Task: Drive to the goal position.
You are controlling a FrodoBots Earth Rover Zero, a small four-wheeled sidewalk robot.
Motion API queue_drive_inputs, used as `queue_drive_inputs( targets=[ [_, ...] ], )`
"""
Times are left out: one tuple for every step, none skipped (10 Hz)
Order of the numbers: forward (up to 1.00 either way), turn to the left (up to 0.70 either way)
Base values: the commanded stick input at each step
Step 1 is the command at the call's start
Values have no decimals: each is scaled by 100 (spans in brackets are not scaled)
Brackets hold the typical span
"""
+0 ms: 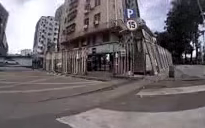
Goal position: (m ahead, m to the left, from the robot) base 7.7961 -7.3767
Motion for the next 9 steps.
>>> queue_drive_inputs(
  targets=[
    [70, 0],
    [70, 0],
    [70, 0],
    [70, 0],
    [70, 0],
    [70, 0],
    [70, 0],
    [70, 0],
    [70, 0]
  ],
)
